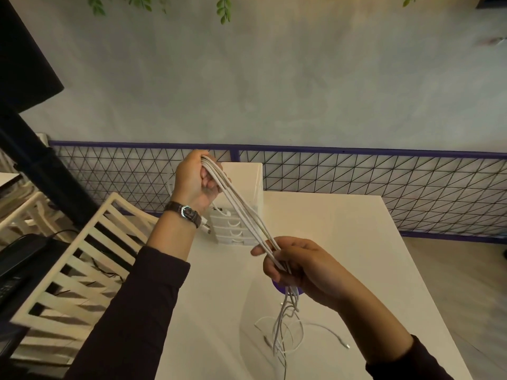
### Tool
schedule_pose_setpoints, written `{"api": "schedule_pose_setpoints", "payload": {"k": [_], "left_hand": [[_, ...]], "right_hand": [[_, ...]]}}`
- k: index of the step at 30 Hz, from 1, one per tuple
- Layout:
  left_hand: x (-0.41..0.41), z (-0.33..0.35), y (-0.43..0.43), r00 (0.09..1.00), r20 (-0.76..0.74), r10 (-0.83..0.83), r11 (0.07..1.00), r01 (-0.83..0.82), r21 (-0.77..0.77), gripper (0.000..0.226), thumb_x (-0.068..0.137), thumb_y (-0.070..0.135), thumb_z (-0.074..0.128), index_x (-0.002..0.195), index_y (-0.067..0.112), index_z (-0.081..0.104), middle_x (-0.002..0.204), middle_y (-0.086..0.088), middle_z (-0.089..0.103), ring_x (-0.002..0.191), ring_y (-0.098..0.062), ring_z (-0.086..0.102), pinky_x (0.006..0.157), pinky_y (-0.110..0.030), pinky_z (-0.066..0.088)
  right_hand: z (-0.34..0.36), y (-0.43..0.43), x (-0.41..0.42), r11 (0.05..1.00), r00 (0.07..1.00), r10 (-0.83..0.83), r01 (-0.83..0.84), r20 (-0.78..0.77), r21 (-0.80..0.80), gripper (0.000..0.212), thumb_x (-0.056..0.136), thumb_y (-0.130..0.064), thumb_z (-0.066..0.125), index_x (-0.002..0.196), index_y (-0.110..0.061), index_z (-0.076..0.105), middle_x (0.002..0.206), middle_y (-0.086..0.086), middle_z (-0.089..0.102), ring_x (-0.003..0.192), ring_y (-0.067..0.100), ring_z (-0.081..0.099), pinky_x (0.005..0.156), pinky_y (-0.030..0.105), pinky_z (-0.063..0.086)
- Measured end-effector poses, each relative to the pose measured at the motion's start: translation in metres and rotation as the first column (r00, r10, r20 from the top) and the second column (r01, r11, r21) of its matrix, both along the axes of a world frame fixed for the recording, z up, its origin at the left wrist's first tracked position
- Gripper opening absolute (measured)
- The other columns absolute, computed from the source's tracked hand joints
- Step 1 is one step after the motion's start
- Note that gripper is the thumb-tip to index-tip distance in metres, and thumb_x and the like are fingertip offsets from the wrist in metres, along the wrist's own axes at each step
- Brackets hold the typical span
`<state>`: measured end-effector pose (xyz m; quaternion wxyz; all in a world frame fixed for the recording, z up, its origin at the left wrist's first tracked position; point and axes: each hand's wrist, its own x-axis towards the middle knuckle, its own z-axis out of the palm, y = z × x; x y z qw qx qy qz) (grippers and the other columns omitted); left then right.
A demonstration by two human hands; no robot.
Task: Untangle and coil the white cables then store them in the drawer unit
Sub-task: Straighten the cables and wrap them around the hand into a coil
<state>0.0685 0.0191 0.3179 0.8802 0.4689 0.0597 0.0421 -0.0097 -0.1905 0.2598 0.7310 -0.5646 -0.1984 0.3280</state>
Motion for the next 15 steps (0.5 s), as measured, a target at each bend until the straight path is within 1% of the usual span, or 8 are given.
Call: {"api": "schedule_pose_setpoints", "payload": {"k": [2,5,7,9,11,12,13,15], "left_hand": [[0.000,-0.001,0.002,1.000,-0.007,0.001,1.000,-0.001,-0.006,0.062,0.094,0.019,0.036,0.032,0.017,0.036,0.029,0.006,0.027,0.027,-0.008,0.027,0.040,-0.014,0.038],[0.002,-0.010,0.005,0.999,-0.043,0.004,0.998,-0.007,-0.054,0.061,0.093,0.017,0.034,0.032,0.017,0.034,0.029,0.006,0.025,0.027,-0.008,0.024,0.039,-0.013,0.034],[0.002,-0.021,0.008,0.993,-0.115,0.030,0.993,-0.042,-0.108,0.061,0.093,0.016,0.035,0.032,0.018,0.034,0.029,0.007,0.025,0.027,-0.008,0.025,0.040,-0.013,0.035],[-0.001,-0.036,0.011,0.975,-0.220,0.036,0.981,-0.076,-0.177,0.060,0.094,0.019,0.038,0.034,0.019,0.036,0.031,0.008,0.027,0.028,-0.006,0.028,0.043,-0.013,0.040],[-0.007,-0.054,0.012,0.955,-0.298,0.003,0.965,-0.081,-0.251,0.060,0.096,0.029,0.042,0.037,0.019,0.040,0.034,0.009,0.032,0.029,-0.005,0.034,0.049,-0.015,0.044],[-0.012,-0.064,0.011,0.946,-0.322,-0.024,0.957,-0.072,-0.281,0.059,0.096,0.038,0.043,0.040,0.019,0.042,0.036,0.009,0.036,0.031,-0.005,0.038,0.053,-0.018,0.045],[-0.016,-0.075,0.010,0.940,-0.334,-0.061,0.950,-0.048,-0.310,0.058,0.094,0.049,0.043,0.044,0.019,0.044,0.038,0.008,0.040,0.034,-0.007,0.042,0.056,-0.021,0.046],[-0.029,-0.094,0.006,0.931,-0.321,-0.176,0.926,0.047,-0.374,0.060,0.082,0.071,0.040,0.058,0.017,0.051,0.048,0.005,0.051,0.044,-0.011,0.051,0.061,-0.026,0.049]], "right_hand": [[0.000,-0.001,0.000,0.998,0.999,0.050,-0.051,-0.016,-0.047,0.032,0.099,-0.010,0.035,0.099,-0.004,0.066,0.059,0.007,0.050,0.046,0.011,0.035,0.046,0.018,0.033],[-0.003,-0.001,-0.001,0.991,0.996,0.088,-0.091,-0.029,-0.100,0.031,0.099,-0.019,0.039,0.093,-0.008,0.067,0.057,0.005,0.049,0.048,0.013,0.033,0.047,0.019,0.031],[-0.005,0.001,-0.001,0.992,0.997,0.070,-0.072,-0.030,-0.101,0.030,0.099,-0.018,0.040,0.089,-0.008,0.066,0.057,0.004,0.048,0.048,0.013,0.032,0.047,0.020,0.029],[-0.007,0.004,-0.002,0.996,1.000,0.023,-0.024,-0.020,-0.081,0.029,0.099,-0.017,0.040,0.085,-0.008,0.065,0.056,0.003,0.046,0.046,0.013,0.031,0.048,0.024,0.023],[-0.009,0.007,-0.002,0.999,1.000,-0.013,0.012,-0.028,-0.049,0.029,0.098,-0.015,0.040,0.083,-0.008,0.063,0.055,0.002,0.044,0.044,0.011,0.032,0.048,0.025,0.022],[-0.010,0.007,-0.002,0.999,0.999,-0.027,0.026,-0.034,-0.038,0.028,0.098,-0.014,0.039,0.082,-0.007,0.061,0.054,0.001,0.044,0.043,0.011,0.032,0.048,0.025,0.022],[-0.010,0.007,-0.002,0.999,0.998,-0.041,0.040,-0.041,-0.027,0.027,0.098,-0.014,0.039,0.083,-0.006,0.060,0.053,0.001,0.044,0.041,0.011,0.032,0.047,0.024,0.023],[-0.013,0.006,-0.001,0.998,0.996,-0.063,0.063,-0.060,-0.009,0.025,0.097,-0.014,0.039,0.083,-0.004,0.058,0.051,0.000,0.044,0.041,0.012,0.032,0.046,0.023,0.025]]}}
